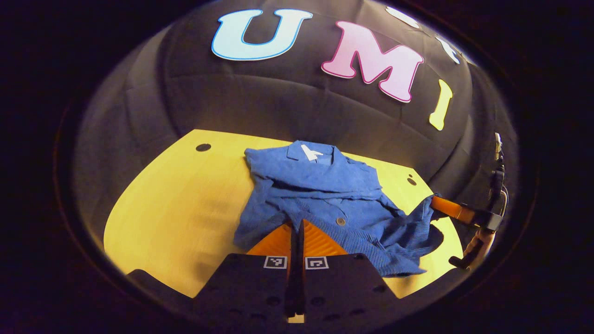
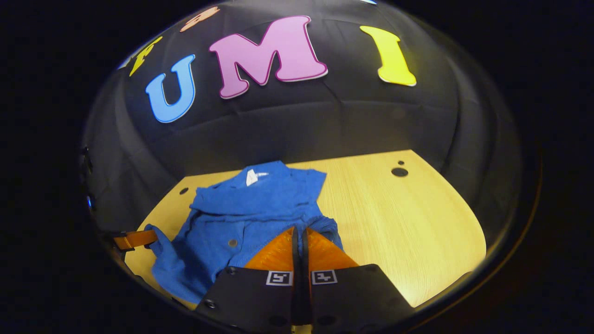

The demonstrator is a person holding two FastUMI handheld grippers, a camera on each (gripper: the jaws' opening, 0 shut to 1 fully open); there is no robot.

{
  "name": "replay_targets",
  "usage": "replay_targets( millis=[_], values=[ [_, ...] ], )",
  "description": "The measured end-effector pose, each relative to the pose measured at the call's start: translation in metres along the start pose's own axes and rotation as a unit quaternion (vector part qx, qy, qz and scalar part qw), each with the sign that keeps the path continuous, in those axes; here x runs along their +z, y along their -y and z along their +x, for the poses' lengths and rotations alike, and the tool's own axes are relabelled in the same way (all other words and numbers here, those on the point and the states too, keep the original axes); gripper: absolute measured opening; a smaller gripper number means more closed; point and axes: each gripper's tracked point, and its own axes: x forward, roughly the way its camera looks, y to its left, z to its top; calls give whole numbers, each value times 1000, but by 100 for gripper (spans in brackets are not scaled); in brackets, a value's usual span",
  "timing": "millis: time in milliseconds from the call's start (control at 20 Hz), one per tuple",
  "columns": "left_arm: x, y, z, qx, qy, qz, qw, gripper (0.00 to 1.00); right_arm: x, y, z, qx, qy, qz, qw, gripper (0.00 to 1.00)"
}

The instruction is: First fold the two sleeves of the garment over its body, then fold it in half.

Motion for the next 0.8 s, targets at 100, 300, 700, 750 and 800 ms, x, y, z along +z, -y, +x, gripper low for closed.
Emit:
replay_targets(
  millis=[100, 300, 700, 750, 800],
  values=[
    [34, -9, 20, 3, 37, 24, 999, 0, 32, -5, 24, 5, 32, -15, 999, 1],
    [117, -21, 64, 0, 133, 36, 990, 0, 96, -9, 78, 3, 94, -40, 995, 1],
    [215, -72, 211, 35, 245, 43, 968, 0, 171, -7, 215, -26, 207, -95, 973, 1],
    [212, -79, 230, 38, 242, 48, 968, 0, 165, -2, 230, -34, 210, -93, 973, 3],
    [204, -82, 244, 37, 232, 56, 970, 8, 157, 5, 242, -47, 208, -97, 972, 17]
  ],
)
